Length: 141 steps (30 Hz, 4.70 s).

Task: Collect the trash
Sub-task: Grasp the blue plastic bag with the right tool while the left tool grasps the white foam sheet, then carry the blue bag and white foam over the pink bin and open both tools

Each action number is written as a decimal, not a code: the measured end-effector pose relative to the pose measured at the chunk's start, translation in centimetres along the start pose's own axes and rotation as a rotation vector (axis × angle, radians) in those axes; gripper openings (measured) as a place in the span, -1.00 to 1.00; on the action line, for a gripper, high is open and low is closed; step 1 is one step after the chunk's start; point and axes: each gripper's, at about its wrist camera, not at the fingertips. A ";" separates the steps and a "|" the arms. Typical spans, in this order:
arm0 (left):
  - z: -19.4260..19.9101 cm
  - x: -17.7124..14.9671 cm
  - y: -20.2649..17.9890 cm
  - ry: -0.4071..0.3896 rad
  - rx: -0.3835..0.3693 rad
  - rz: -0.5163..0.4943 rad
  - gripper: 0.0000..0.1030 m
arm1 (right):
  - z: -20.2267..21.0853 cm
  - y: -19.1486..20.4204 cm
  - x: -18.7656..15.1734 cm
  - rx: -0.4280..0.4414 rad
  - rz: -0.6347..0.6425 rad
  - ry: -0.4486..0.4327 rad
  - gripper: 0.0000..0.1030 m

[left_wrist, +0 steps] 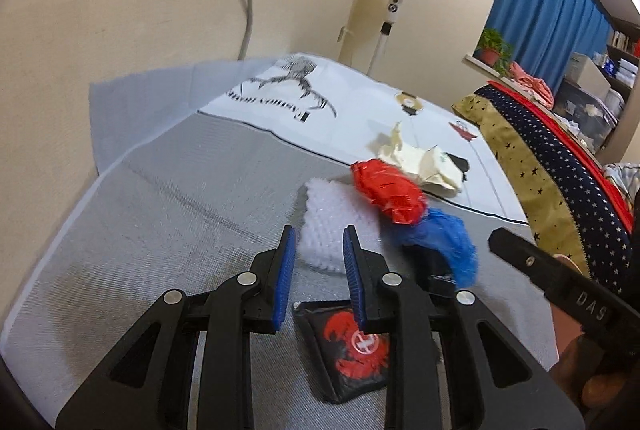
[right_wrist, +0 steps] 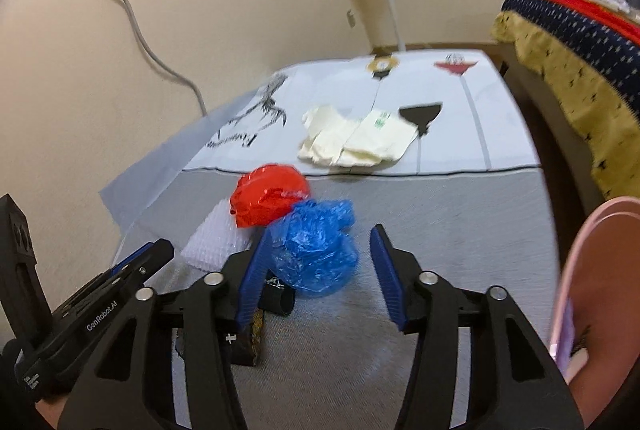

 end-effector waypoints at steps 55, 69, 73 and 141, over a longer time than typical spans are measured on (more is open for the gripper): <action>11.1 -3.1 -8.4 -0.149 -0.082 -0.248 -0.82 | 22.5 -5.0 -4.0 -0.236 -0.116 -0.263 -0.95; 10.7 -4.7 -11.4 -0.130 -0.124 -0.319 -0.82 | 25.9 -10.2 -5.2 -0.334 -0.186 -0.294 -0.95; 10.4 -4.8 -12.2 -0.127 -0.134 -0.327 -0.82 | 25.6 -11.3 -5.6 -0.353 -0.217 -0.302 -0.95; 3.8 -8.6 -25.9 0.013 -0.325 -0.503 -0.41 | 24.0 -17.4 -6.8 -0.471 -0.395 -0.232 -0.29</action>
Point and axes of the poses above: each gripper's, at about its wrist camera, not at the fingertips, and z roughly against the way its jaws point, y to its left, x to its top, and after that the axes turned 13 degrees about y, right-handed
